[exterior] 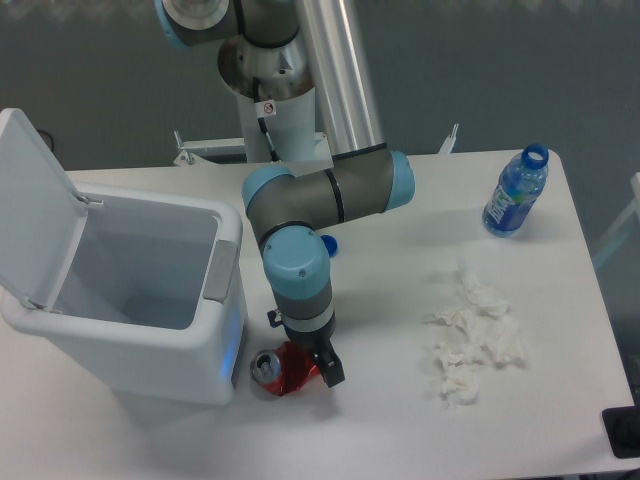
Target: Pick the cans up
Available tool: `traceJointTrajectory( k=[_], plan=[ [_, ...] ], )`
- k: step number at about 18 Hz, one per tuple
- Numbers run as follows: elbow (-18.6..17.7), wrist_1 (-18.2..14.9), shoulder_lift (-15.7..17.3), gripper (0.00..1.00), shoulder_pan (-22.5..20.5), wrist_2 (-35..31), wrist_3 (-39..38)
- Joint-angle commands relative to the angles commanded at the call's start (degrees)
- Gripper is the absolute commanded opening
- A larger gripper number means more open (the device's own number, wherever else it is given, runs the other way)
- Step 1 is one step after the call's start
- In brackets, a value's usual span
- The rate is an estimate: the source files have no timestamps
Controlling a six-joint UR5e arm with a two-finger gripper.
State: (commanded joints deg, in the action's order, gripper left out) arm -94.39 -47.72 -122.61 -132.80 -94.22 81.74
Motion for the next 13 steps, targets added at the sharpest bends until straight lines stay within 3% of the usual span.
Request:
traceJointTrajectory(
  k=[13],
  plan=[
    [0.26, -0.09, -0.35, 0.90, 0.00, -0.18, -0.44]
  ],
)
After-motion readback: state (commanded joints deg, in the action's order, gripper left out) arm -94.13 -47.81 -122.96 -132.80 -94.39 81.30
